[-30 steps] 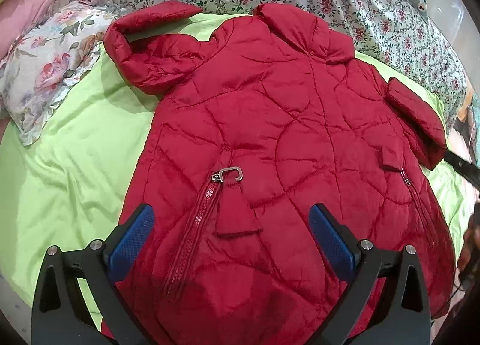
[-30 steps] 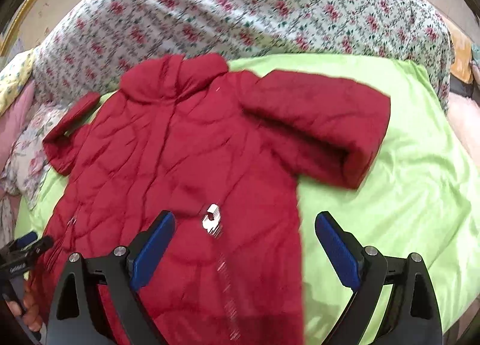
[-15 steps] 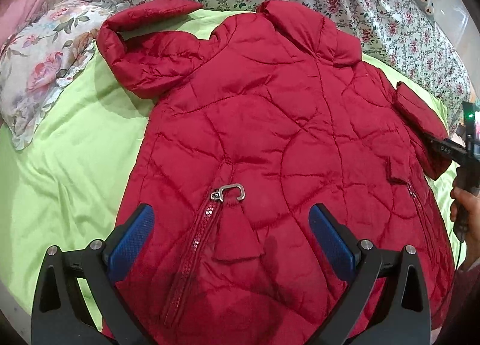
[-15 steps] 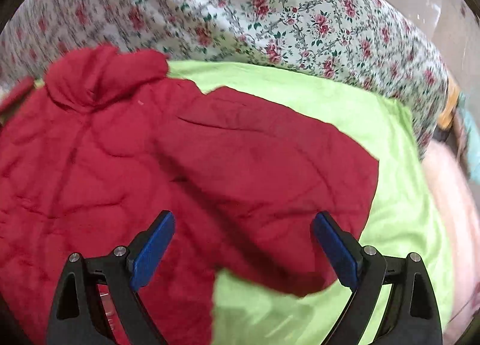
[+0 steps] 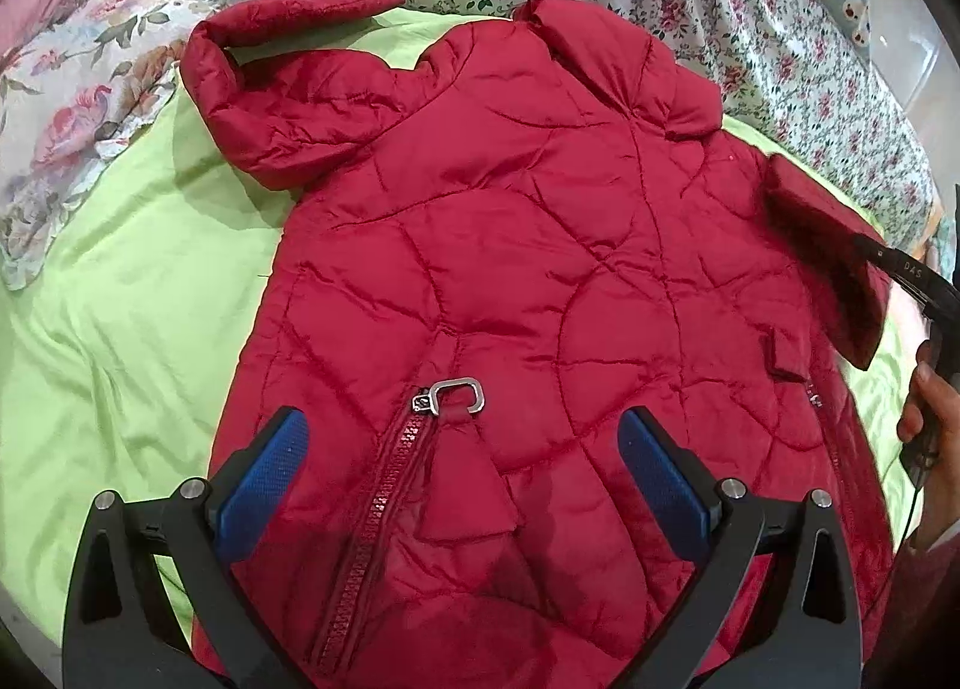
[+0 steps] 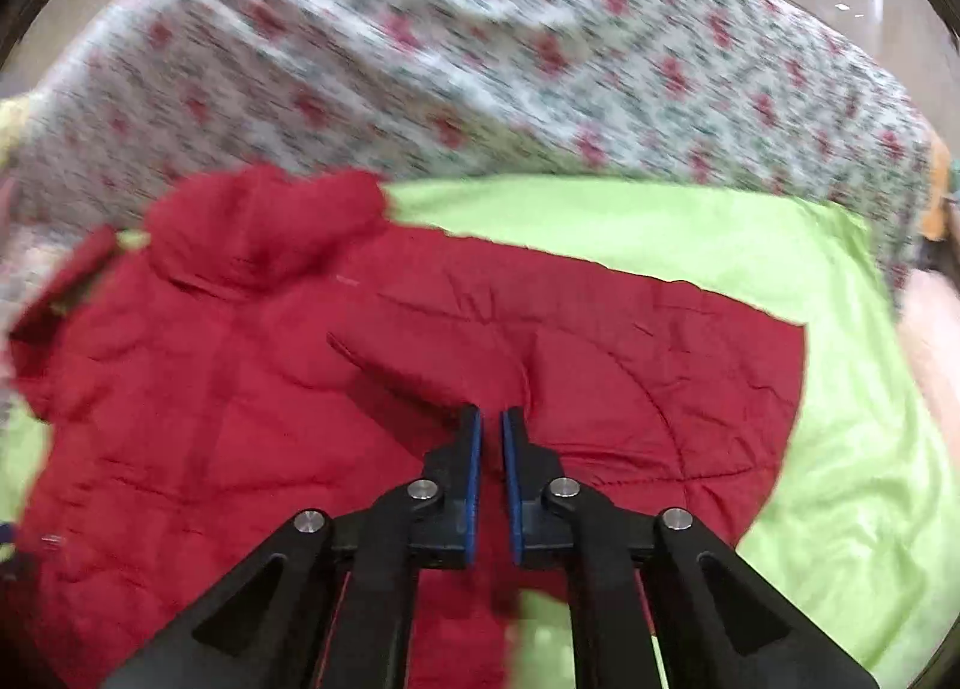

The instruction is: Fold large clothes

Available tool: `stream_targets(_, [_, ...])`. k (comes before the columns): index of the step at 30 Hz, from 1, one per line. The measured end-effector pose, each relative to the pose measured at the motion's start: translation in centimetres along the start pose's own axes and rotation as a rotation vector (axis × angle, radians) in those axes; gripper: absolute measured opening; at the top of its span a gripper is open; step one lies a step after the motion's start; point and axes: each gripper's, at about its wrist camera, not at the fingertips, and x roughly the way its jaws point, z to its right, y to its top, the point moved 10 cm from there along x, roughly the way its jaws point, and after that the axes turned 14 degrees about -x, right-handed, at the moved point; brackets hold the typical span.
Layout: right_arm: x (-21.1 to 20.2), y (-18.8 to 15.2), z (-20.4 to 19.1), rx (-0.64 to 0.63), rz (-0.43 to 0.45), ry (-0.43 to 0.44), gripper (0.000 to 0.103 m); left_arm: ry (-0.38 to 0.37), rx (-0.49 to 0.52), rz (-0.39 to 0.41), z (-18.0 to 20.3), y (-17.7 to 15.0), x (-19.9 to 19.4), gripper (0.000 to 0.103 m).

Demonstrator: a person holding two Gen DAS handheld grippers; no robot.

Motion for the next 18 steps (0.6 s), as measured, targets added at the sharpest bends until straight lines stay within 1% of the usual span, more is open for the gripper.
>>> stream_targets(1, [-0.1,0.4,-1.0,-0.002,0.01,0.027,0.004,-0.011,-0.006,-0.004,0.0,0.0,0.0,0.103])
stream_targets(3, [-0.3,1.3,-4.0,-0.004,0.037,0.125,0.0,-0.034,-0.02,-0.016,0.0,0.1,-0.1,0.103])
stream_targets(5, [-0.1,2.0,-7.3,-0.008,0.053,0.224,0.0,-0.058,-0.034,-0.023,-0.2,0.2,-0.3,0.103])
stream_targets(8, [0.3,3.0,-11.6,-0.039,0.063,0.302,0.0,-0.09,-0.061,-0.036,-0.6,0.3,-0.5,0.103])
stream_targets(9, [0.6,3.1,-13.1,-0.054,0.056,0.32,0.0,-0.096,-0.069,-0.039,-0.7,0.4,-0.5,0.103])
stream_targets(11, [1.2,3.0,-14.6,-0.08,0.035,0.306,0.0,-0.1,-0.088,-0.043,-1.3,0.6,-0.6,0.103])
stream_targets(13, [1.9,2.6,-14.6,-0.111,-0.001,0.246,0.008,-0.107,-0.103,-0.039,-1.9,0.7,-0.7,0.103])
stream_targets(14, [2.2,2.2,-14.3,-0.127,-0.014,0.222,0.025,-0.11,-0.107,-0.036,-2.0,0.7,-0.8,0.103])
stream_targets(15, [2.3,1.7,-13.9,-0.147,-0.022,0.193,0.054,-0.112,-0.11,-0.036,-2.2,0.7,-0.8,0.103])
stream_targets(17, [2.2,0.7,-13.1,-0.182,-0.031,0.151,0.079,-0.112,-0.118,-0.043,-2.5,0.7,-0.5,0.103])
stream_targets(18, [2.4,0.1,-12.7,-0.213,-0.045,0.125,0.078,-0.114,-0.122,-0.05,-2.5,0.6,-0.3,0.103])
